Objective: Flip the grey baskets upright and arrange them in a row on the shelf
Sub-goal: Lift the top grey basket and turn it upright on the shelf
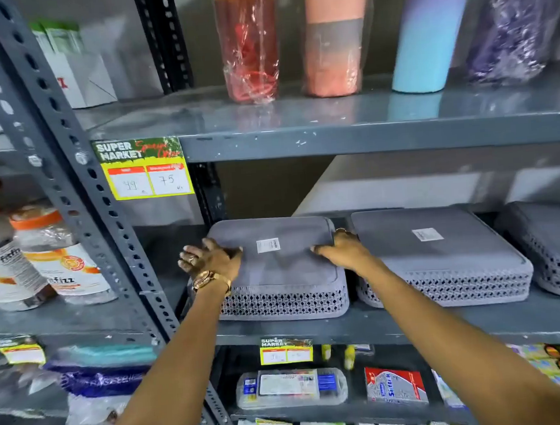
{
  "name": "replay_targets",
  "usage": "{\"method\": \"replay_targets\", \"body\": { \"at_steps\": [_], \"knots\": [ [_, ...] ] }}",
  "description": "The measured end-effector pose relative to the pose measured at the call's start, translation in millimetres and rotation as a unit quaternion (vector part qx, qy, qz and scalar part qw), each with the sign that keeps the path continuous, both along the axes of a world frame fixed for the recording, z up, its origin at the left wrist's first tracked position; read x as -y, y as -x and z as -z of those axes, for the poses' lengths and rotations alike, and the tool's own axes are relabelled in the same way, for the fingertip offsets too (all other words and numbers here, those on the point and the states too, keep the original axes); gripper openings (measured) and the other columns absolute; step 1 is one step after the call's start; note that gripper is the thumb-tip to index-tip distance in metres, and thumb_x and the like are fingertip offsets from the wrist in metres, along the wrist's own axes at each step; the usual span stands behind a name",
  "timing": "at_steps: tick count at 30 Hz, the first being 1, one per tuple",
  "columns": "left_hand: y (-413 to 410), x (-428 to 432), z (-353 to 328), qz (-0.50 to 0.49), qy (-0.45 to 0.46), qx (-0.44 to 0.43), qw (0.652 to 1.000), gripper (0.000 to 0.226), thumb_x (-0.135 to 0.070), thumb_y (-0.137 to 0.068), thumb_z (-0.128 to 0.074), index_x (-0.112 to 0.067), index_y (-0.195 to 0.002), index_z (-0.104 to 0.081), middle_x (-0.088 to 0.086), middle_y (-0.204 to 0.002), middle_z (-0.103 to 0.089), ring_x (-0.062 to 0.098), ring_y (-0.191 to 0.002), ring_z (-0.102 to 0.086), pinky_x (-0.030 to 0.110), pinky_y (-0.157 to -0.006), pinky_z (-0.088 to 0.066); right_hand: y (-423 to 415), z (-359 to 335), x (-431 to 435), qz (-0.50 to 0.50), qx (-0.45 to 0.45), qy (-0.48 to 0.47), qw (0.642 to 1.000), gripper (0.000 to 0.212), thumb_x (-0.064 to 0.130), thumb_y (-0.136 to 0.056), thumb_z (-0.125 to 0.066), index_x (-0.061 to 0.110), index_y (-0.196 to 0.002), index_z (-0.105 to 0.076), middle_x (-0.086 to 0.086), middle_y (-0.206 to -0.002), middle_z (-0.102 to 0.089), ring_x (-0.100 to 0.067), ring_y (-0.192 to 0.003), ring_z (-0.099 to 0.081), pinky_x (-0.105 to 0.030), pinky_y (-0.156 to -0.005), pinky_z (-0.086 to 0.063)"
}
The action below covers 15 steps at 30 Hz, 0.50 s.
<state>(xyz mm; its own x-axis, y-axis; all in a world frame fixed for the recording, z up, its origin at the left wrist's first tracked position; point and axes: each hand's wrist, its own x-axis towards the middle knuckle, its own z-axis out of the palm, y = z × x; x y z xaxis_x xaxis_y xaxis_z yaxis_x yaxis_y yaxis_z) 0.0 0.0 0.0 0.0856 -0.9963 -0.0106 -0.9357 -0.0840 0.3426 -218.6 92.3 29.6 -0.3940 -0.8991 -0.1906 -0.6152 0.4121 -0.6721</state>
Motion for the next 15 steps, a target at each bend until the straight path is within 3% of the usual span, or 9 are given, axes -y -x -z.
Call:
{"method": "replay_targets", "body": {
  "at_steps": [2, 4, 7, 9, 12, 15],
  "knots": [
    [-4.4, 11.6, 3.8, -0.053, -0.037, -0.042, 0.997, 0.090, -0.062, -0.087, -0.040, -0.004, -0.149, -0.010, 0.035, -0.153, -0.010, 0.048, -0.142, -0.011, 0.058, -0.117, -0.008, -4.3, -0.2, 8.8, 0.026, 0.030, -0.007, 0.999, 0.063, 0.041, -0.089, -0.059, 0.001, -0.135, -0.043, -0.018, -0.142, -0.048, -0.032, -0.128, -0.049, -0.031, -0.097, -0.042],
    [-5.5, 19.0, 7.6, -0.073, -0.043, -0.082, 0.993, 0.092, -0.063, -0.086, -0.038, -0.003, -0.149, -0.008, 0.031, -0.152, -0.020, 0.046, -0.140, -0.023, 0.058, -0.114, -0.020, -5.1, 3.4, 14.0, 0.066, 0.097, 0.003, 0.993, 0.061, 0.037, -0.091, -0.059, -0.001, -0.137, -0.044, -0.018, -0.142, -0.049, -0.031, -0.128, -0.049, -0.029, -0.094, -0.042],
    [-2.1, 9.2, 12.1, -0.075, 0.025, -0.091, 0.993, 0.088, -0.063, -0.087, -0.039, 0.000, -0.145, -0.021, 0.027, -0.144, -0.038, 0.042, -0.130, -0.041, 0.052, -0.104, -0.034, -19.2, 12.5, 18.5, 0.154, 0.203, 0.066, 0.965, 0.068, 0.043, -0.084, -0.065, -0.002, -0.133, -0.049, -0.016, -0.136, -0.056, -0.031, -0.122, -0.054, -0.032, -0.089, -0.043],
    [-0.6, 0.0, 12.0, -0.081, 0.090, -0.118, 0.986, 0.081, -0.060, -0.088, -0.042, 0.002, -0.140, -0.033, 0.026, -0.136, -0.047, 0.041, -0.125, -0.046, 0.051, -0.102, -0.037, -24.0, 18.9, 20.0, 0.197, 0.235, 0.111, 0.945, 0.073, 0.049, -0.078, -0.069, 0.001, -0.132, -0.053, -0.014, -0.135, -0.057, -0.032, -0.122, -0.053, -0.034, -0.094, -0.042],
    [1.2, 3.3, 6.3, -0.086, 0.175, -0.159, 0.968, 0.093, -0.067, -0.084, -0.042, 0.003, -0.144, -0.028, 0.027, -0.125, -0.055, 0.042, -0.116, -0.051, 0.048, -0.093, -0.042, -26.3, 11.4, 15.2, 0.226, 0.241, 0.201, 0.922, 0.063, 0.048, -0.083, -0.064, 0.007, -0.130, -0.053, -0.010, -0.127, -0.058, -0.025, -0.119, -0.052, -0.034, -0.093, -0.036],
    [6.3, 13.7, -5.6, -0.088, 0.246, -0.267, 0.928, 0.094, -0.073, -0.077, -0.030, -0.004, -0.140, -0.035, 0.026, -0.125, -0.051, 0.043, -0.114, -0.049, 0.050, -0.094, -0.040, -25.1, -3.6, 13.3, 0.239, 0.273, 0.284, 0.887, 0.071, 0.055, -0.083, -0.058, 0.014, -0.139, -0.044, -0.007, -0.136, -0.050, -0.025, -0.130, -0.044, -0.041, -0.108, -0.033]
  ]
}}
